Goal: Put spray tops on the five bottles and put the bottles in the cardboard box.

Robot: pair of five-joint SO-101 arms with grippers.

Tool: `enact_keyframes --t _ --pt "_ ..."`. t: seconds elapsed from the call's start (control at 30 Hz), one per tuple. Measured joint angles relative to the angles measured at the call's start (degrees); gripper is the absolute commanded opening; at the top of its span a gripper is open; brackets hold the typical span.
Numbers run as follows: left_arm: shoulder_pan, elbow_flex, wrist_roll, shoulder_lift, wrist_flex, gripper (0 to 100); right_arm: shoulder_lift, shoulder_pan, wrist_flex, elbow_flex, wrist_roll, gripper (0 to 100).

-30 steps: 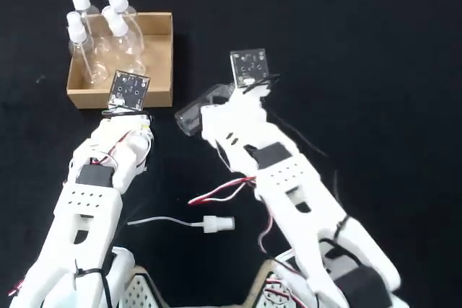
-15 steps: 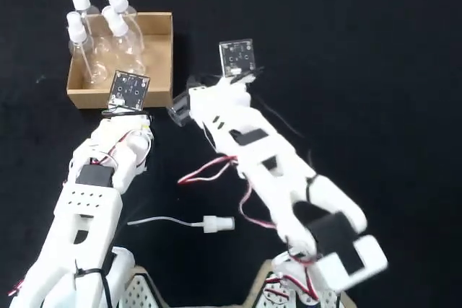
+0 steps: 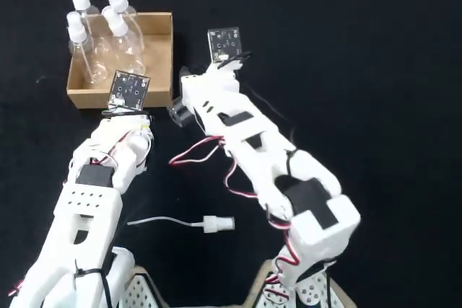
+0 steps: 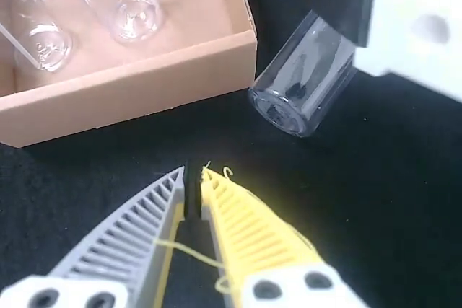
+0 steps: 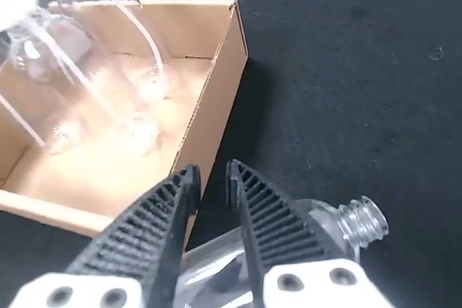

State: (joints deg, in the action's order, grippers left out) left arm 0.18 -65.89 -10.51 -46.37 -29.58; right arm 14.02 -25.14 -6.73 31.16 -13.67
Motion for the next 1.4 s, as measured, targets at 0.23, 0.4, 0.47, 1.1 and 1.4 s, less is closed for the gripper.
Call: enact_keyframes --t 0.23,0.4,0.47,1.1,1.4 --pt "0.00 0.00 0.00 0.00 0.00 4 5.19 0.00 0.00 -4.57 0.00 7.5" --pt "0.00 0.00 0.00 0.00 0.00 4 7.91 0.00 0.00 -5.54 0.00 7.5" --pt "0.00 0.00 0.00 0.00 0.00 4 8.35 0.00 0.35 -5.54 0.00 7.5" --pt "0.00 0.00 0.00 0.00 0.00 4 0.79 3.16 55.38 -14.59 0.53 7.8" --pt "0.00 0.00 0.00 0.00 0.00 4 -11.87 2.99 61.98 -4.48 2.73 7.9"
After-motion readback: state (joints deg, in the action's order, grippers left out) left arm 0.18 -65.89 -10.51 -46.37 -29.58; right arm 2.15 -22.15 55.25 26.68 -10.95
